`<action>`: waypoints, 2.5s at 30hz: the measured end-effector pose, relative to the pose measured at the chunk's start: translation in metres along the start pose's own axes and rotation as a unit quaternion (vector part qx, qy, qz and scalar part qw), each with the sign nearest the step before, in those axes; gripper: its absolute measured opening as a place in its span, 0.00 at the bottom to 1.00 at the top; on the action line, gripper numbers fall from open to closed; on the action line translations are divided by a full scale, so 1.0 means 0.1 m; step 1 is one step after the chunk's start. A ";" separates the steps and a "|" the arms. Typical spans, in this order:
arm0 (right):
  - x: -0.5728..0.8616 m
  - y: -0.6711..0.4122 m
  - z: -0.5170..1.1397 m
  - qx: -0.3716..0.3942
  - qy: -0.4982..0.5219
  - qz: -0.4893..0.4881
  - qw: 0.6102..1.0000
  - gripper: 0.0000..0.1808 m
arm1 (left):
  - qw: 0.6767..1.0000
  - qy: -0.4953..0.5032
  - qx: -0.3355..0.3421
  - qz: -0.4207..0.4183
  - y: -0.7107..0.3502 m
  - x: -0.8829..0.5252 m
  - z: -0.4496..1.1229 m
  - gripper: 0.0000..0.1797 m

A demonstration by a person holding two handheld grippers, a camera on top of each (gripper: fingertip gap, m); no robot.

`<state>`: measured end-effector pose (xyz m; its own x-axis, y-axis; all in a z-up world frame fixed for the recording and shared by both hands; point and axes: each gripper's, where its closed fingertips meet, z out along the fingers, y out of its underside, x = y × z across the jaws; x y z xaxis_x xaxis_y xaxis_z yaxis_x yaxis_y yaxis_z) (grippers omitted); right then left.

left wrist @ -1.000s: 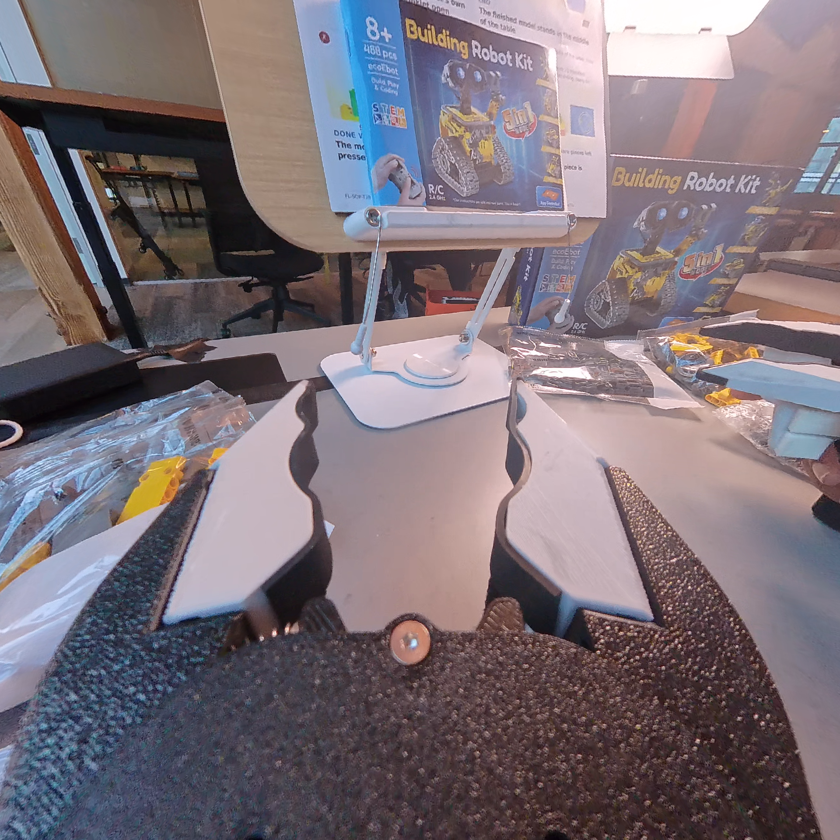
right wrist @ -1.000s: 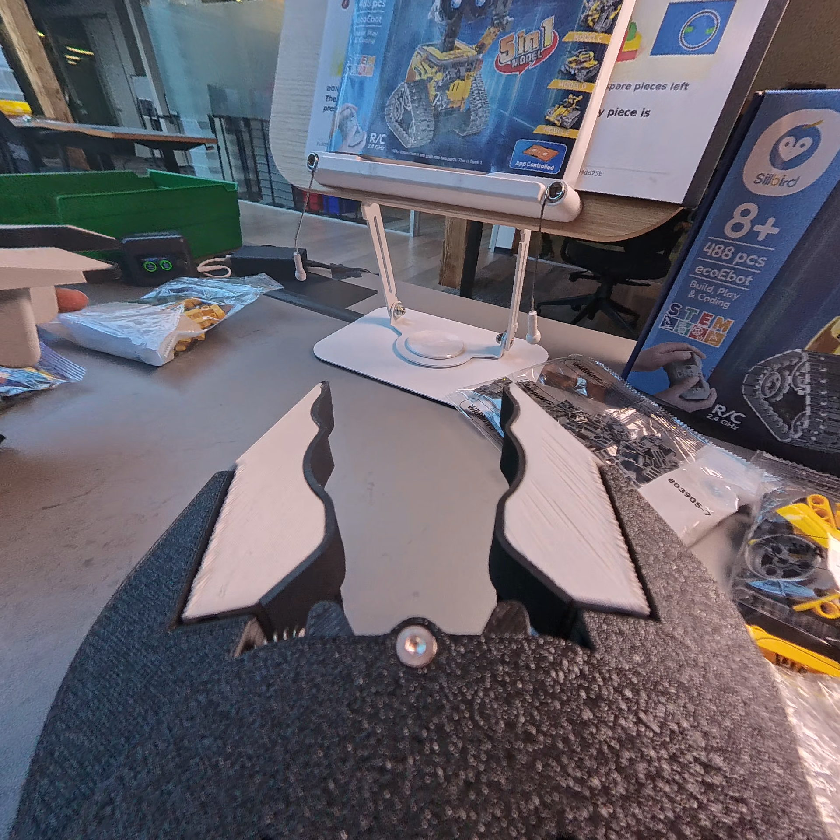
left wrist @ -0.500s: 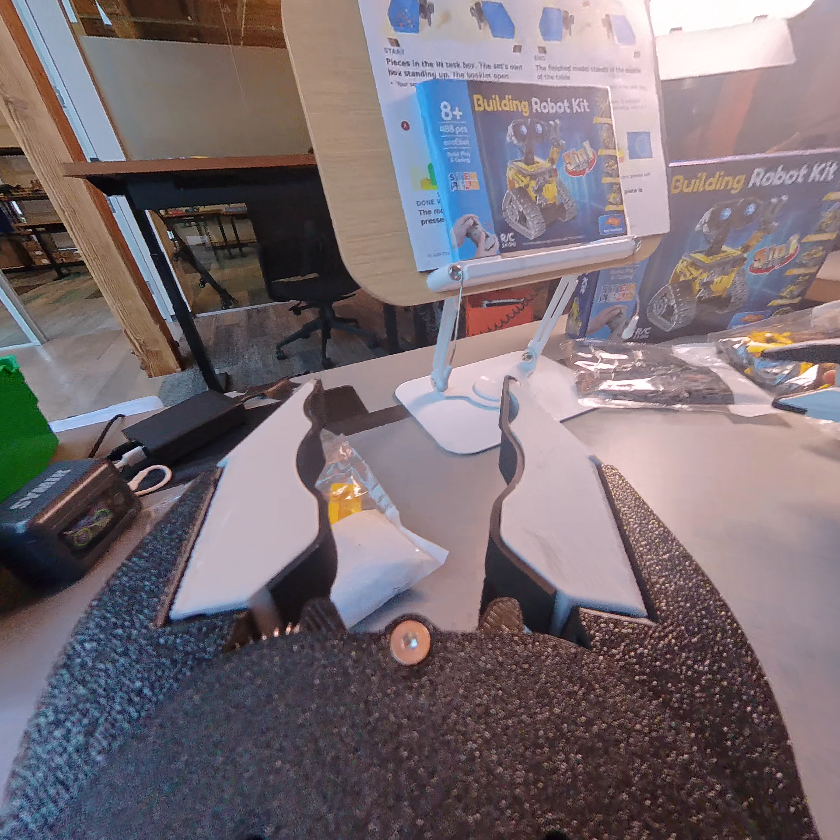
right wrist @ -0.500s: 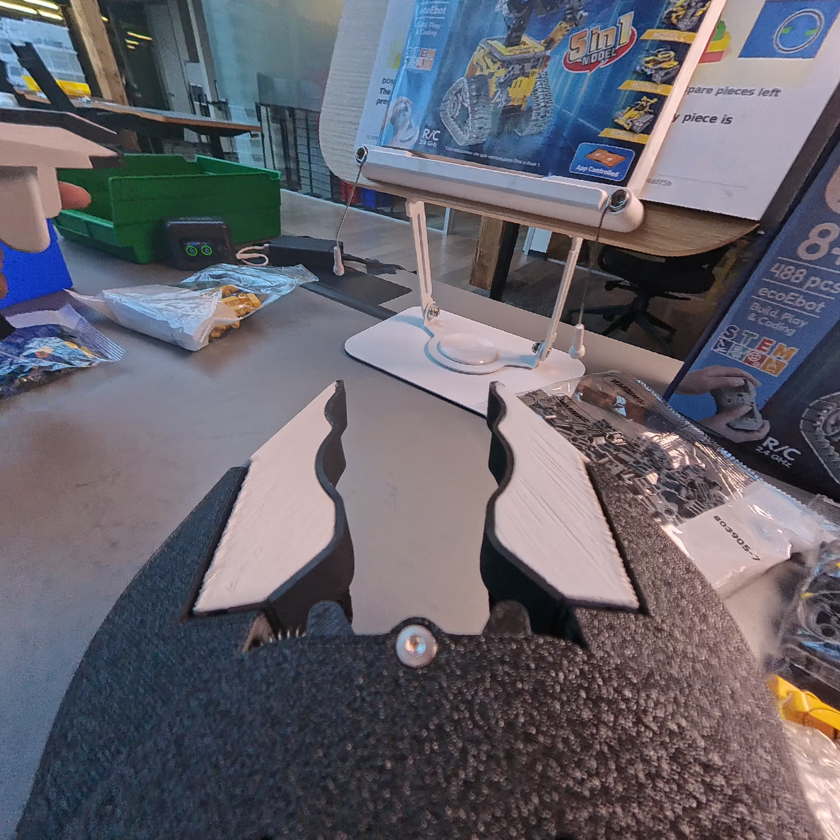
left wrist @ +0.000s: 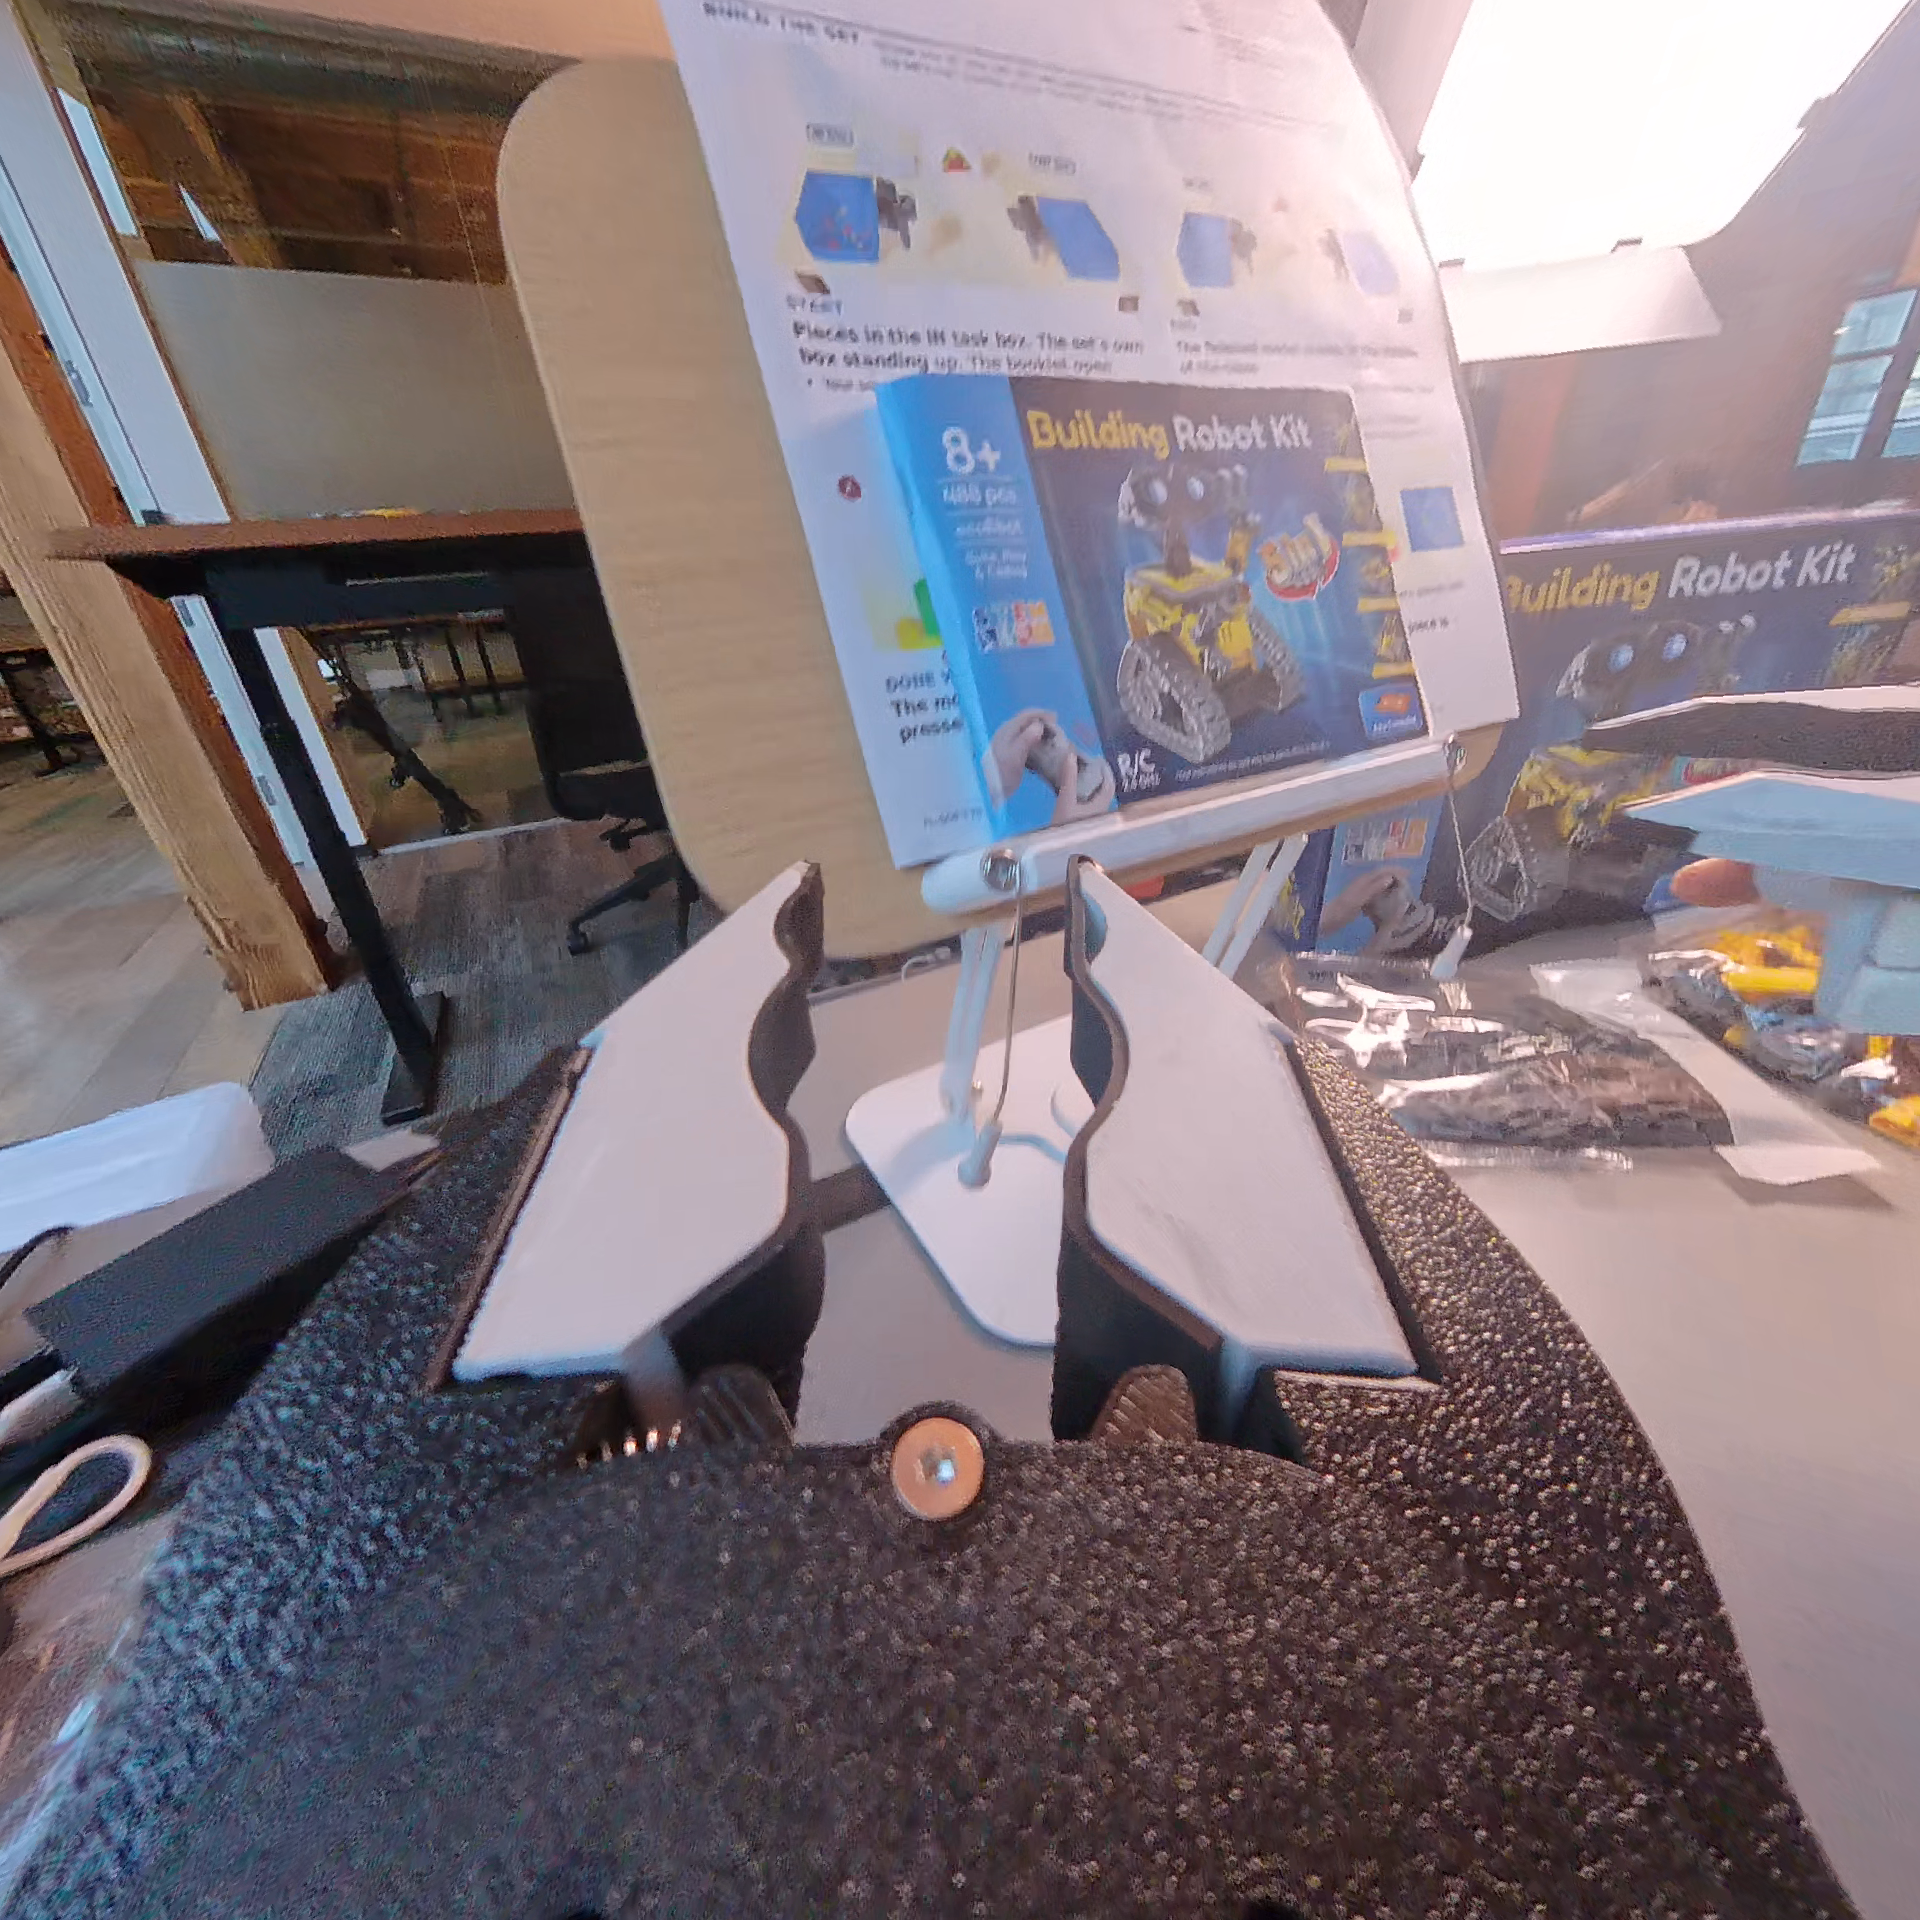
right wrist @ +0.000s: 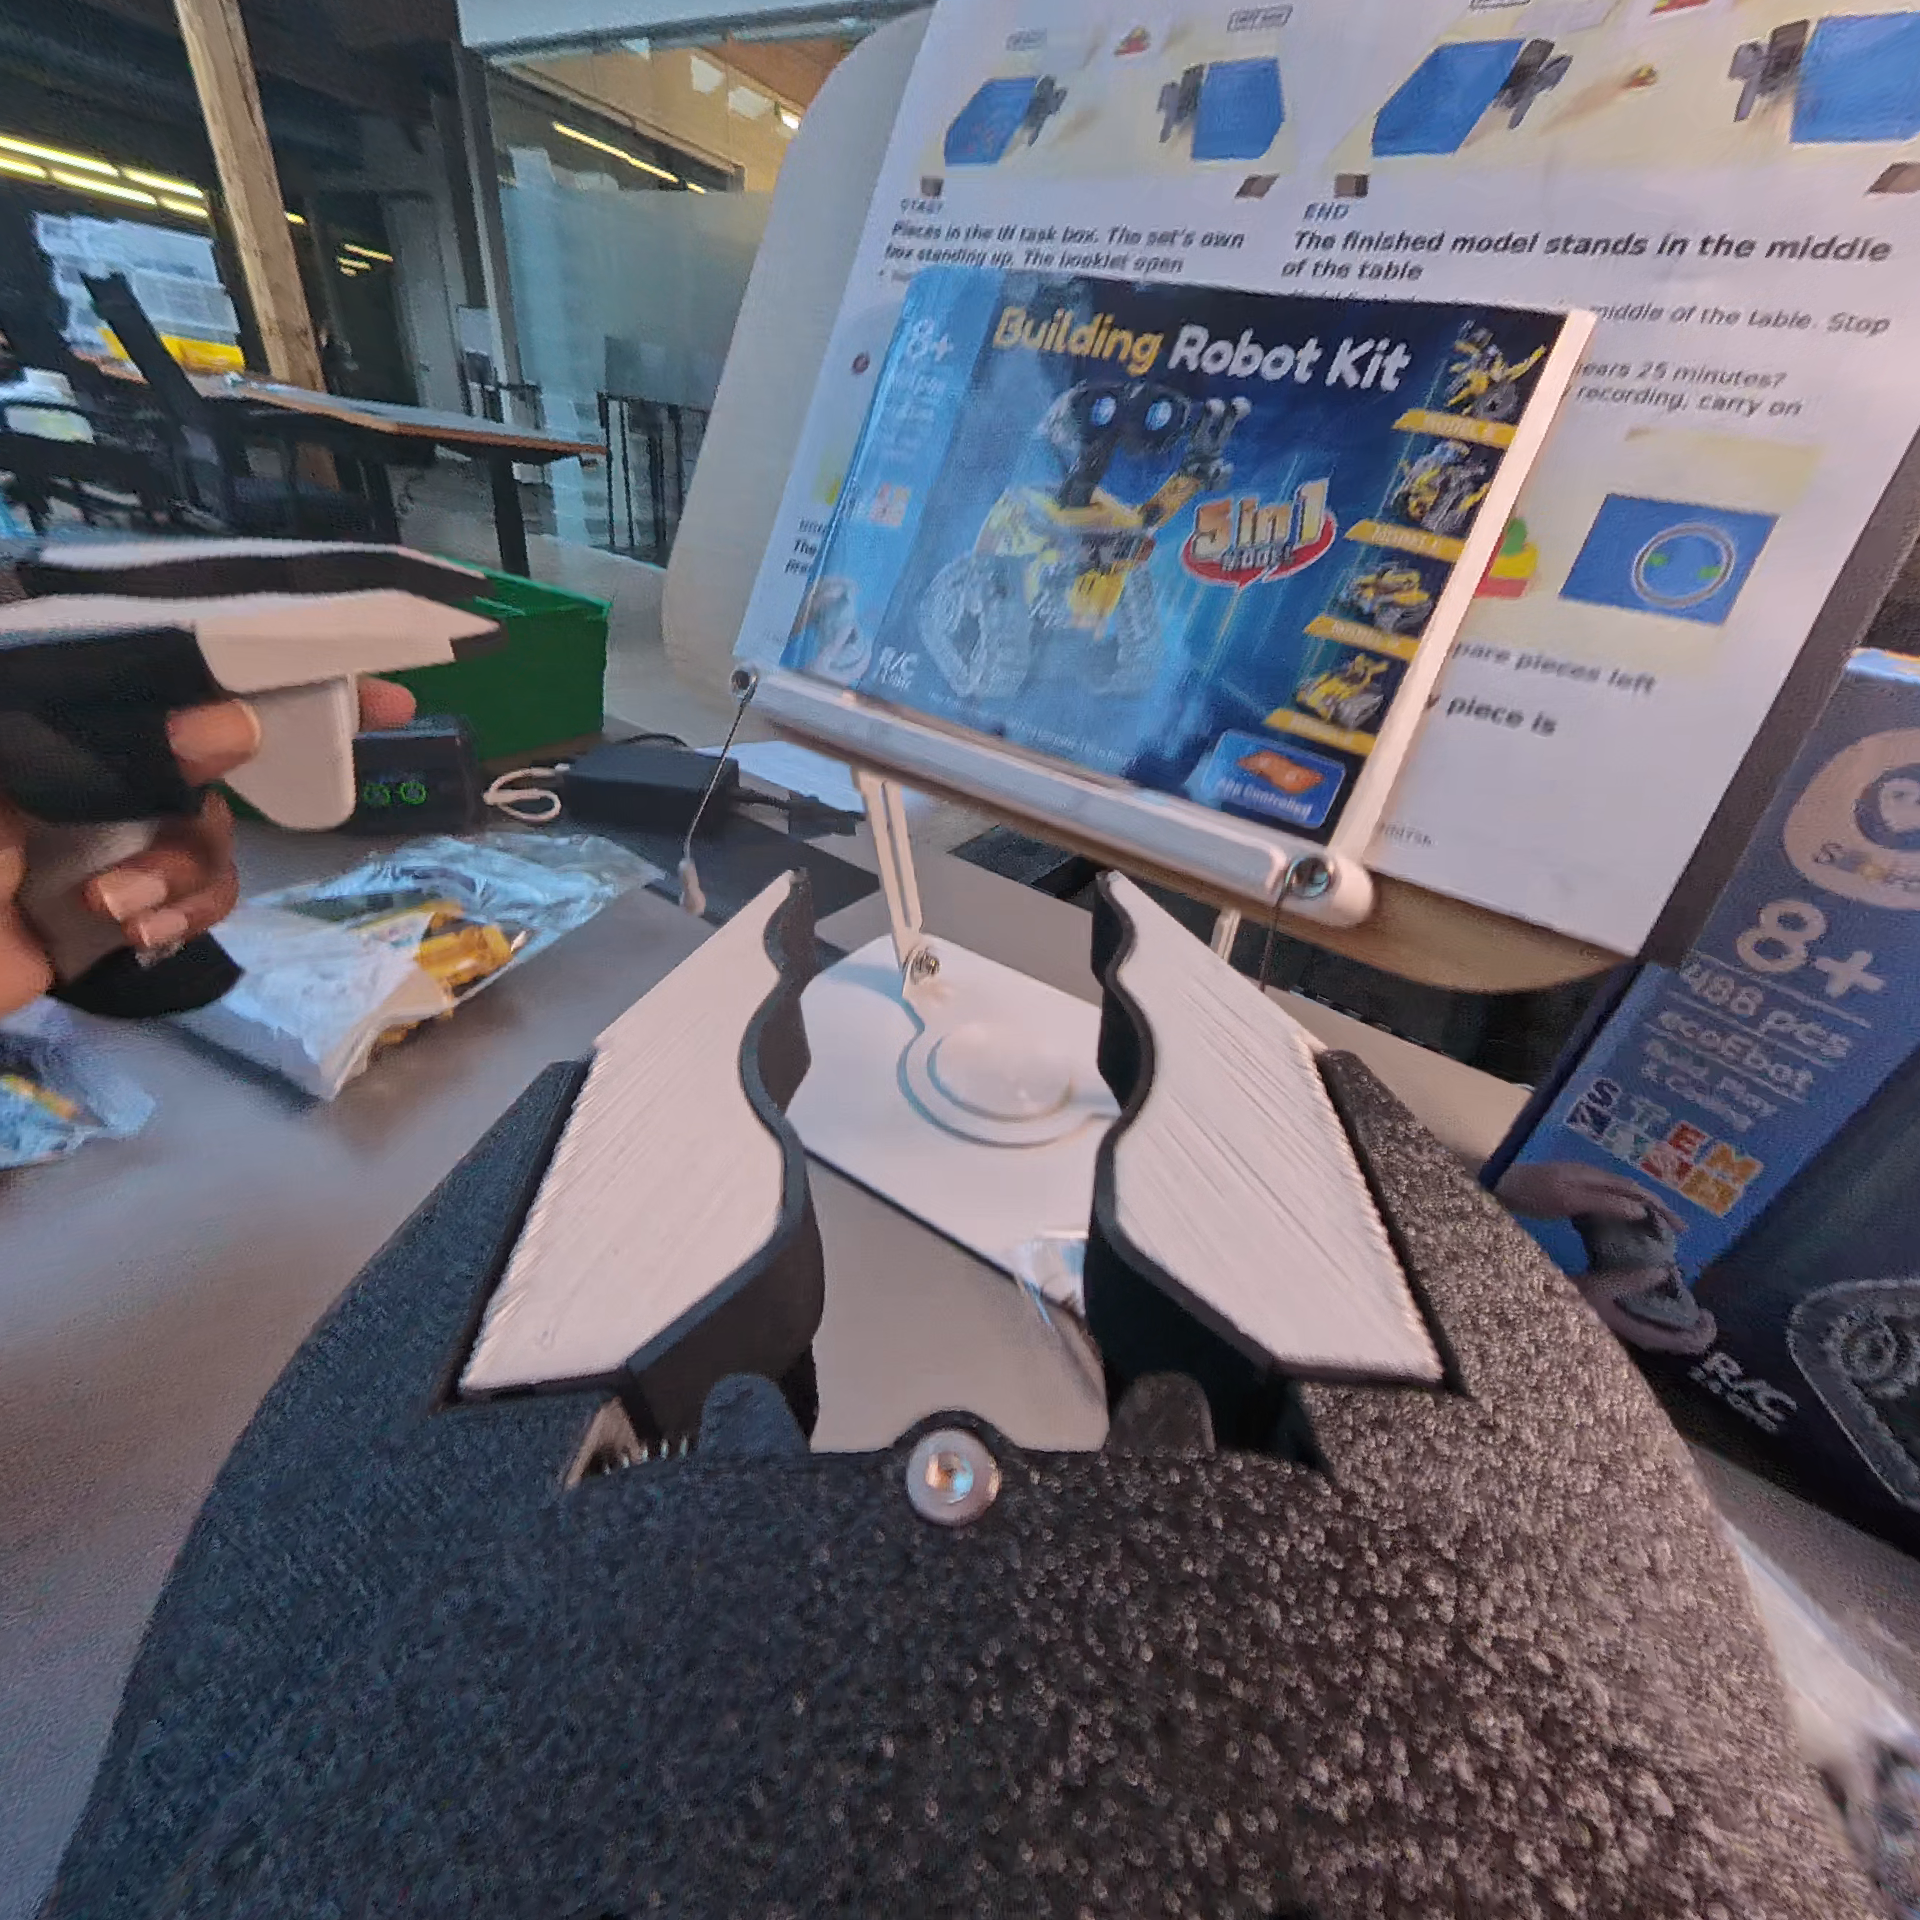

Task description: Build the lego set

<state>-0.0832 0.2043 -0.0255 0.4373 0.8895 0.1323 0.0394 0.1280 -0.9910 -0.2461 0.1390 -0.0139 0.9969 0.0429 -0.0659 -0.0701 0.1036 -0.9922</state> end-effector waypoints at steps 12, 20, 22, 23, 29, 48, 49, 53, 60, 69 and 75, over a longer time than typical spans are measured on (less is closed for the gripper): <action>0.47 -0.02 0.30 -0.022 0.030 0.053 0.998 0.37 | 0.999 0.026 0.018 -0.031 -0.29 0.28 0.47 0.31; 0.63 -0.19 0.48 -0.001 0.059 0.028 0.998 0.35 | 1.000 0.019 0.003 -0.014 -0.10 0.17 0.52 0.32; 0.66 -0.21 0.56 -0.001 0.065 0.039 0.997 0.36 | 1.000 0.023 0.000 -0.009 -0.04 0.18 0.50 0.32; 0.66 -0.18 0.59 -0.001 0.066 0.047 0.997 0.38 | 1.000 0.024 -0.003 -0.008 -0.01 0.18 0.49 0.32; 0.63 -0.14 0.63 0.026 0.068 0.040 0.997 0.39 | 0.999 0.031 -0.016 -0.009 0.02 0.21 0.44 0.32; 0.55 -0.08 0.69 0.001 0.067 -0.016 0.998 0.41 | 1.000 0.014 -0.012 0.025 -0.01 0.26 0.94 0.40; 0.51 -0.08 0.70 0.002 0.049 -0.006 0.999 0.39 | 1.000 0.016 -0.007 0.025 -0.02 0.27 0.96 0.41; 0.43 -0.08 0.70 0.006 0.018 -0.003 1.000 0.38 | 0.998 0.051 -0.005 0.041 -0.05 0.40 0.98 0.45; 0.27 -0.13 0.67 -0.002 -0.030 -0.009 1.000 0.32 | 0.974 0.046 -0.018 0.222 -0.09 0.47 0.88 0.49; -0.58 -0.33 0.63 0.050 -0.212 0.053 0.975 0.34 | 0.962 -0.032 0.053 0.267 -0.23 0.33 0.70 0.20; -0.76 -0.42 0.57 0.062 -0.230 0.027 0.971 0.34 | 0.991 -0.010 0.082 -0.104 -0.30 -0.23 0.58 0.10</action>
<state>-0.1688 0.1566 0.0072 -0.0134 0.9945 0.1040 -0.0940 0.1023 -0.9903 -0.2687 0.1930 0.0234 0.9897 0.0225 0.1413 0.1299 0.2729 -0.9532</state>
